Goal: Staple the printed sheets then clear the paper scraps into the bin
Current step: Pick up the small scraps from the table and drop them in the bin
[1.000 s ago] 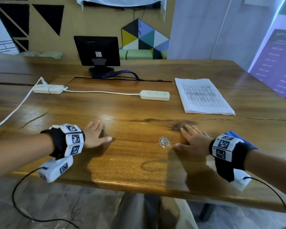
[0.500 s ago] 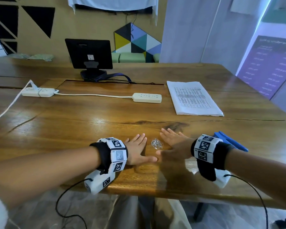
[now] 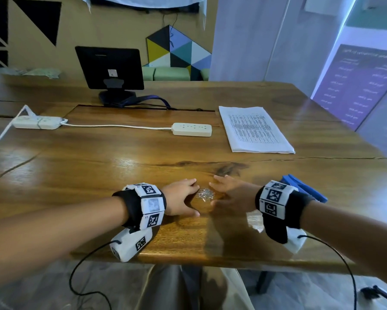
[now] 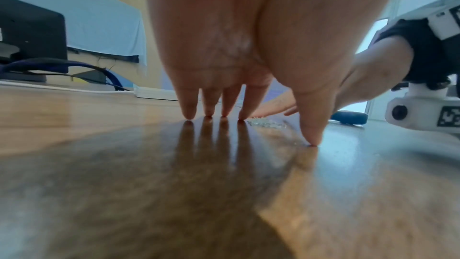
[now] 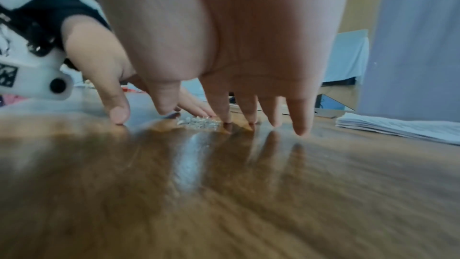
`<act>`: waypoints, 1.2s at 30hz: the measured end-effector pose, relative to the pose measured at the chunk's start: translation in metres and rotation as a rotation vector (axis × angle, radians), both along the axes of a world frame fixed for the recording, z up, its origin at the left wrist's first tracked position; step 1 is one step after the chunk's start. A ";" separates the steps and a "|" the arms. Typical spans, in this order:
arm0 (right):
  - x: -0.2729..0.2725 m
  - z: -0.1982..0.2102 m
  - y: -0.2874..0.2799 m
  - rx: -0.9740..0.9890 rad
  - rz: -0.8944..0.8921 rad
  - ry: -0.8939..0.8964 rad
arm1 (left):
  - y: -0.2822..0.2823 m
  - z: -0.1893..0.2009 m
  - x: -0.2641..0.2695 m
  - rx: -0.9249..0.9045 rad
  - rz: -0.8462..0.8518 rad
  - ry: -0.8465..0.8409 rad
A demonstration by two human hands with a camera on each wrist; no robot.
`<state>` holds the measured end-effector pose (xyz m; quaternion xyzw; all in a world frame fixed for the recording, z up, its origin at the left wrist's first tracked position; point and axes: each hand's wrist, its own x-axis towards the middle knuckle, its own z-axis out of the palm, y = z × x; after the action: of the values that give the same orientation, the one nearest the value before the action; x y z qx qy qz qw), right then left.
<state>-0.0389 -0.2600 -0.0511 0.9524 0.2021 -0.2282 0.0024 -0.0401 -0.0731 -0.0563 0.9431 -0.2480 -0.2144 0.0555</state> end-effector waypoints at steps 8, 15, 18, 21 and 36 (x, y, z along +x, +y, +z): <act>0.022 0.001 0.006 0.355 -0.269 -0.074 | -0.017 0.004 0.015 -0.182 0.170 -0.121; 0.034 0.003 0.015 0.532 -0.374 0.062 | -0.020 0.005 0.025 -0.350 0.298 -0.012; 0.030 0.007 0.012 0.396 -0.320 0.008 | -0.012 0.004 0.025 -0.395 0.338 0.018; 0.023 0.008 0.022 0.180 -0.078 -0.095 | -0.011 0.004 0.024 -0.421 0.357 -0.019; 0.021 0.007 0.027 0.279 -0.025 -0.099 | 0.003 0.005 0.016 -0.365 0.344 -0.063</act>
<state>-0.0175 -0.2330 -0.0441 0.9560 0.2197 -0.1507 -0.1230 -0.0237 -0.0706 -0.0513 0.9520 -0.1198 -0.1240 0.2527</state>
